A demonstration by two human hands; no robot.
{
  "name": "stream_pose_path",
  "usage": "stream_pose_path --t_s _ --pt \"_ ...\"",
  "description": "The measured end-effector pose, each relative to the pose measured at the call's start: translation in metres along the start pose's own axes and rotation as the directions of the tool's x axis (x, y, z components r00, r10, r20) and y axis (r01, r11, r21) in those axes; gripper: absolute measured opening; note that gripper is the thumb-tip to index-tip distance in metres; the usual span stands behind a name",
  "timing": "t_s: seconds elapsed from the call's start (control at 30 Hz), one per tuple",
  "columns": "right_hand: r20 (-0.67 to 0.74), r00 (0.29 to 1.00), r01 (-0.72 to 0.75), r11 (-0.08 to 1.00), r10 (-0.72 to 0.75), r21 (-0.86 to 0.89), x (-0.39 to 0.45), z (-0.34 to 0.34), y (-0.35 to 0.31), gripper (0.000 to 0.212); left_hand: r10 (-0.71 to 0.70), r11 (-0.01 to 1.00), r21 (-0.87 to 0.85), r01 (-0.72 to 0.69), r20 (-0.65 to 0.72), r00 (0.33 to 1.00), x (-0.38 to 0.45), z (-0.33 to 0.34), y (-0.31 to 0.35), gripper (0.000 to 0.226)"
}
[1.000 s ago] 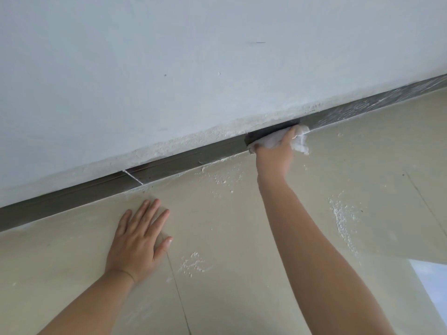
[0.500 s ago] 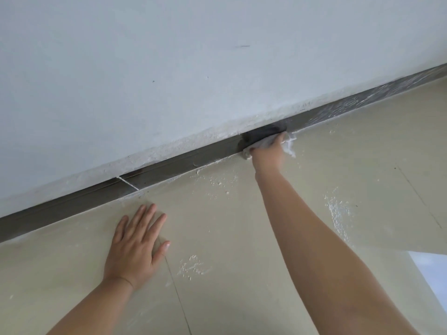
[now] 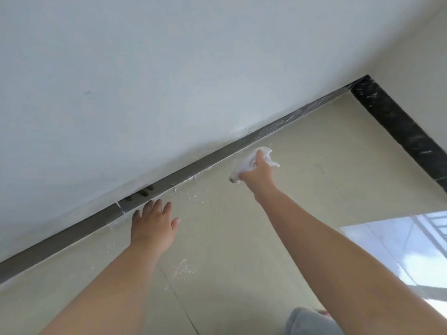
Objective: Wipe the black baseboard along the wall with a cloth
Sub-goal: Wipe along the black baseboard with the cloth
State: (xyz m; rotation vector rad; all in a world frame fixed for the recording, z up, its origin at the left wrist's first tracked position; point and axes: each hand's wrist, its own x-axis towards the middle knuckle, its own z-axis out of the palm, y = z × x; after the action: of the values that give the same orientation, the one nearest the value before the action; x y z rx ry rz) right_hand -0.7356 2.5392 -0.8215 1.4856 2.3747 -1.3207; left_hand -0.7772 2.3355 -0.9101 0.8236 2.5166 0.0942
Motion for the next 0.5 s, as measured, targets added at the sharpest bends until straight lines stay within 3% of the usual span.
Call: stream_pose_path --t_s 0.1,0.23,0.5 --pt "-0.122 0.992 -0.011 0.983 -0.012 -0.186 -0.002 -0.047 0.002 0.077 0.157 0.987 -0.041 -0.156 0.016 0.987 0.005 -0.009 0.027 0.047" --pt "-0.203 0.978 -0.012 0.960 -0.046 -0.279 0.021 -0.085 0.010 0.067 0.191 0.976 -0.099 -0.194 -0.039 0.981 0.023 -0.023 0.042 0.048" --pt "-0.067 0.984 0.143 0.950 -0.168 -0.276 0.118 -0.114 0.027 0.070 0.156 0.987 -0.021 -0.157 -0.062 0.986 0.067 -0.031 0.111 0.049"
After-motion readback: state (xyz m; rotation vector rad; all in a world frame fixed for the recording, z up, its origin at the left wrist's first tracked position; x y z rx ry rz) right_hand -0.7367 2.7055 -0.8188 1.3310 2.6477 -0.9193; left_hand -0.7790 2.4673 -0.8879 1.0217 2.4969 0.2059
